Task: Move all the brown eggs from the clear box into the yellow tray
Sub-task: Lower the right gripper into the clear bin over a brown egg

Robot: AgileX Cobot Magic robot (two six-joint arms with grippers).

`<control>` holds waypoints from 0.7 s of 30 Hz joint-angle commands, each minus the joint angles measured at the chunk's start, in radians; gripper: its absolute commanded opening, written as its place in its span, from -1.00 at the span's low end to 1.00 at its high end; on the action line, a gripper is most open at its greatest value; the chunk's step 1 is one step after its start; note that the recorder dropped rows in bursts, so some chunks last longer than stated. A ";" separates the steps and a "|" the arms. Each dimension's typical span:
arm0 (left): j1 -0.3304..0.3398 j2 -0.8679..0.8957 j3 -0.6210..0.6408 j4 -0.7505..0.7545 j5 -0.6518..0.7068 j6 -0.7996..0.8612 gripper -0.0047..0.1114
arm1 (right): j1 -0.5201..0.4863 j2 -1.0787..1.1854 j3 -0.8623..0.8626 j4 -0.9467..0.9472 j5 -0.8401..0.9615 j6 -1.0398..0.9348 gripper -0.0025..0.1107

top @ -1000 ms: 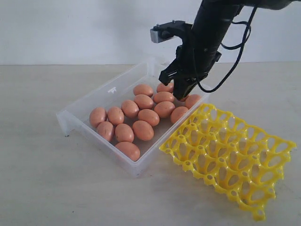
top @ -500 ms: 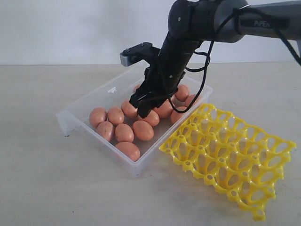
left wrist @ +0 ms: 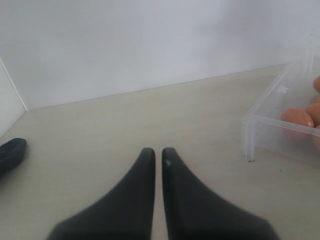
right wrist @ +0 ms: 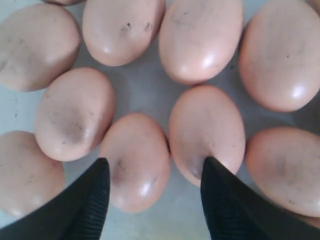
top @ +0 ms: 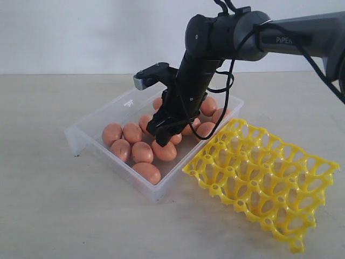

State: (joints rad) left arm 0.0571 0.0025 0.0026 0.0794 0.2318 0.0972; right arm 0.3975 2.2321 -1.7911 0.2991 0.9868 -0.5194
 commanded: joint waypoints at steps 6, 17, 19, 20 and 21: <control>-0.006 -0.003 -0.003 -0.005 -0.007 -0.003 -0.85 | 0.019 0.013 -0.005 0.006 0.014 -0.011 -0.10; -0.006 -0.003 -0.003 -0.005 -0.007 -0.003 -0.85 | 0.021 0.013 -0.005 0.065 0.108 -0.010 -0.10; -0.006 -0.003 -0.003 -0.005 -0.007 -0.003 -0.85 | 0.021 0.013 -0.005 0.054 0.041 -0.013 -0.10; -0.006 -0.003 -0.003 -0.005 -0.007 -0.003 -0.85 | 0.021 0.013 -0.005 0.052 0.012 -0.013 -0.10; -0.006 -0.003 -0.003 -0.005 -0.007 -0.003 -0.85 | 0.021 0.013 -0.005 0.052 -0.013 -0.013 -0.10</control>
State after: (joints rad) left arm 0.0571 0.0025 0.0026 0.0794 0.2318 0.0972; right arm 0.4176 2.2453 -1.7926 0.3522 1.0201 -0.5212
